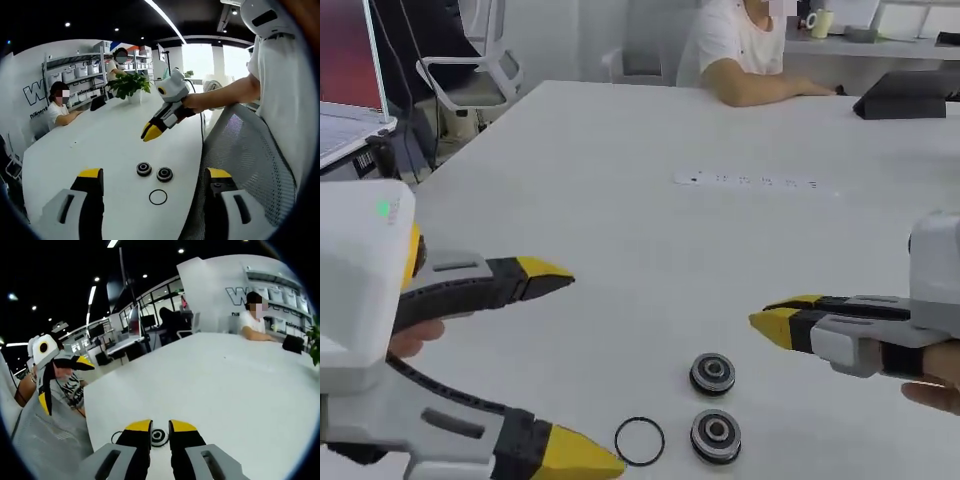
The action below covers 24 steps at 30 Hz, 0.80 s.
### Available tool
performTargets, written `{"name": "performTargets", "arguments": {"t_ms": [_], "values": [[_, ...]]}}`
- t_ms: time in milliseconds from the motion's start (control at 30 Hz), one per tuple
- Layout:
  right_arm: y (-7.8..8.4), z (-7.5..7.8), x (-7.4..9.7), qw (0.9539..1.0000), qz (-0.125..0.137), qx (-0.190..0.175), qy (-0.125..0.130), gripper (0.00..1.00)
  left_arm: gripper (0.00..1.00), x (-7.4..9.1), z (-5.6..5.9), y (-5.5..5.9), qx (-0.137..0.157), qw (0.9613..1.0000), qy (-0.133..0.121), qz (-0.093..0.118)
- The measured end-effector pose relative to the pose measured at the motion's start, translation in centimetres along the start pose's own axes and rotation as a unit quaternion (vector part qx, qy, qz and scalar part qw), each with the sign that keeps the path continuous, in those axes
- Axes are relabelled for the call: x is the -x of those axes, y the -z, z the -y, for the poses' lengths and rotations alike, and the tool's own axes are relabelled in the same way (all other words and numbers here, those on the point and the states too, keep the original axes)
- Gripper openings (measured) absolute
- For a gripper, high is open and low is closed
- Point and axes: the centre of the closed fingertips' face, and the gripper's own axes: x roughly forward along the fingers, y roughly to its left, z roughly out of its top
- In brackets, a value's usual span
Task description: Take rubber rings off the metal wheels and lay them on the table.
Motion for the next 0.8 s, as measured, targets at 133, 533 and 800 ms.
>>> {"name": "performTargets", "arguments": {"t_ms": [133,533,800], "values": [[1.0,0.0,0.1,0.9997,-0.018,0.005,-0.016,0.11,0.76,-0.7,-0.8,-1.5,-0.008,0.9999,0.002,0.014],[5.7,-1.4,-0.6,0.9881,-0.118,0.075,-0.065,0.11,0.67,-5.2,-0.7,-3.1,-0.050,0.9976,0.046,0.017],[8.0,-2.1,-0.6,0.9736,-0.168,0.127,-0.089,0.13,0.61,-8.1,-0.1,-1.3,-0.060,0.9942,0.088,-0.010]]}}
